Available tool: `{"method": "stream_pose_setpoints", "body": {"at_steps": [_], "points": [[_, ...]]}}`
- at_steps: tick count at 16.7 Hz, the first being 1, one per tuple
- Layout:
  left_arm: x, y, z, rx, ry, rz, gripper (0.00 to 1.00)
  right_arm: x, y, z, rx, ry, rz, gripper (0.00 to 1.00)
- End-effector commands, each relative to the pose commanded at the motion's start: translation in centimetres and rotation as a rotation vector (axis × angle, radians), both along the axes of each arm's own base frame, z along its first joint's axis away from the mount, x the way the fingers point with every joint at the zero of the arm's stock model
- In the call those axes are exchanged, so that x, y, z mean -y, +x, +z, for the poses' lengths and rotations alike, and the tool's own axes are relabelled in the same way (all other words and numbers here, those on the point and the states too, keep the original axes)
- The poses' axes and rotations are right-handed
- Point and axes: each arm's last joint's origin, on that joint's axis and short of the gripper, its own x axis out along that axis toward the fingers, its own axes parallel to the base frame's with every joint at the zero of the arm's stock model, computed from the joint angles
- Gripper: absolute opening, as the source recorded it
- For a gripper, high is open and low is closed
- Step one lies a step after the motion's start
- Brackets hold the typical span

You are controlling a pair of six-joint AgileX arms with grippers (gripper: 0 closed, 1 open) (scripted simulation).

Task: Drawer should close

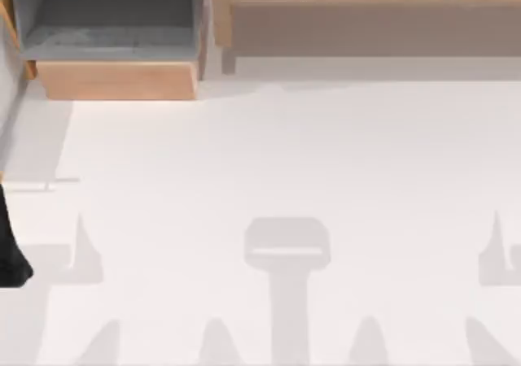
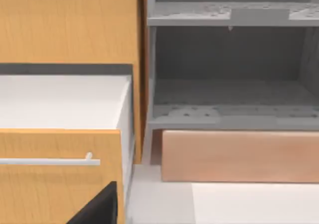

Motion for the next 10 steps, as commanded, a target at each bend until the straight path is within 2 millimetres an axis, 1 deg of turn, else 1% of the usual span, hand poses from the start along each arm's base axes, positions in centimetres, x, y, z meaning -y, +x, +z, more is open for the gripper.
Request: {"method": "stream_pose_setpoints", "body": {"at_steps": [2, 4, 7, 10], "points": [[0.0, 0.0, 0.0, 0.001, 0.0, 0.0, 1.0, 0.0, 0.0, 0.0, 0.0, 0.0, 0.0, 1.0], [0.2, 0.1, 0.7, 0.013, 0.001, -0.002, 1.0, 0.0, 0.0, 0.0, 0.0, 0.0, 0.0, 1.0], [0.9, 0.7, 2.6, 0.037, 0.001, -0.006, 1.0, 0.0, 0.0, 0.0, 0.0, 0.0, 0.0, 1.0], [2.2, 2.3, 4.9, 0.041, -0.003, -0.008, 1.0, 0.0, 0.0, 0.0, 0.0, 0.0, 0.0, 1.0]]}}
